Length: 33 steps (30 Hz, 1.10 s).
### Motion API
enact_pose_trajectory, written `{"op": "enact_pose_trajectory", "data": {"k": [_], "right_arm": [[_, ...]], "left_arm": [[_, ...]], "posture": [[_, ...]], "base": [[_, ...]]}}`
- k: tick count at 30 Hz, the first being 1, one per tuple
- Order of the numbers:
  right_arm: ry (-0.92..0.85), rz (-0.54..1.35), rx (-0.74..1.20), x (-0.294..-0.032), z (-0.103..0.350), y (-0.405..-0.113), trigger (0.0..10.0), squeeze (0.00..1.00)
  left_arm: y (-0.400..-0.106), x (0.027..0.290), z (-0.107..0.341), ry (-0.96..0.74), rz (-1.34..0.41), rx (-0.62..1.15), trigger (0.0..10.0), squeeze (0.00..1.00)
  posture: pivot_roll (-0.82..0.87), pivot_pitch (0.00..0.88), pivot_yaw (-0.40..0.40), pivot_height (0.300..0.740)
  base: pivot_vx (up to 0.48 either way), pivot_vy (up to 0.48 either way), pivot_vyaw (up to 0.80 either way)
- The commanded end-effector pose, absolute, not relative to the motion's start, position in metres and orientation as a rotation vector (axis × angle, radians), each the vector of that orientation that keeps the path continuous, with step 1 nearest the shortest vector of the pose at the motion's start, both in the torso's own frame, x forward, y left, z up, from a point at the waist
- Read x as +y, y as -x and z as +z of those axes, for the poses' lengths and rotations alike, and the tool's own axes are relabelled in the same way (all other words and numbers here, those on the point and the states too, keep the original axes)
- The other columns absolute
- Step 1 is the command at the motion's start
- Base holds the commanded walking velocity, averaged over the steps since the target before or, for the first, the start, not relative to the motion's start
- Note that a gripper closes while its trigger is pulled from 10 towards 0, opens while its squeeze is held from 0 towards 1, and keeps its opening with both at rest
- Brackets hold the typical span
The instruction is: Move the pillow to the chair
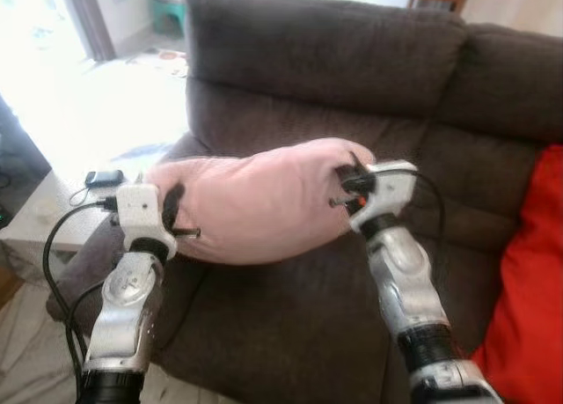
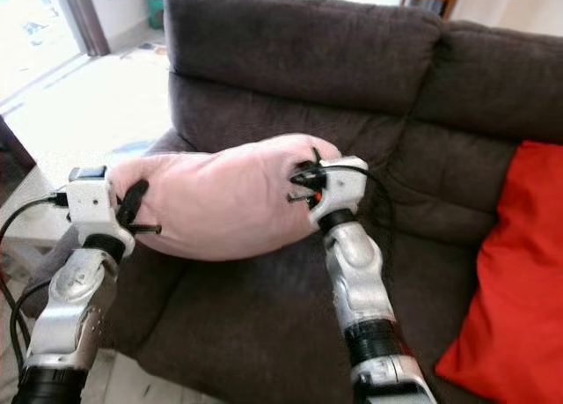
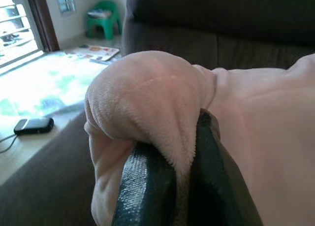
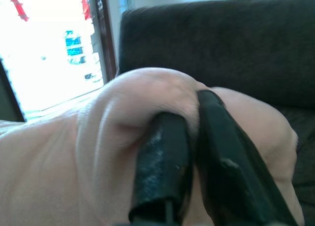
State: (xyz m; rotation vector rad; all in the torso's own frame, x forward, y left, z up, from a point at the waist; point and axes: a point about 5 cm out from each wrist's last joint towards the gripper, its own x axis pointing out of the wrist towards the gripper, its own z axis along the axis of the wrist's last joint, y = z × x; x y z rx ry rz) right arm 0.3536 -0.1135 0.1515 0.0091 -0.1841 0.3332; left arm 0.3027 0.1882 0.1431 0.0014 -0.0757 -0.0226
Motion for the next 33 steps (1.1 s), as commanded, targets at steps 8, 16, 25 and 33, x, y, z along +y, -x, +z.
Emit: {"op": "enact_pose_trajectory", "data": {"k": [8,16,25,33], "right_arm": [[0.065,0.417,-0.184,-0.092,0.180,-0.377,10.0,0.00],[0.116,0.520,-0.169,-0.070,0.193,-0.386,10.0,0.00],[0.186,0.667,-0.146,-0.042,0.199,-0.388,10.0,0.00],[0.175,0.689,-0.144,-0.039,0.198,-0.387,10.0,1.00]], "left_arm": [[-0.302,0.165,0.150,0.026,-0.202,-0.059,10.0,0.00],[-0.295,0.155,0.151,0.034,-0.322,-0.047,10.0,0.00],[-0.290,0.159,0.153,0.017,-0.328,-0.043,10.0,0.00],[-0.288,0.156,0.148,0.021,-0.334,-0.029,10.0,0.00]], "posture": [[0.13,0.063,-0.023,0.740],[0.14,0.063,-0.034,0.740],[0.15,0.061,-0.051,0.740],[0.15,0.071,-0.055,0.740]], "base": [[0.000,0.000,0.00],[0.000,0.000,0.00],[0.000,0.000,0.00],[0.000,0.000,0.00]]}}
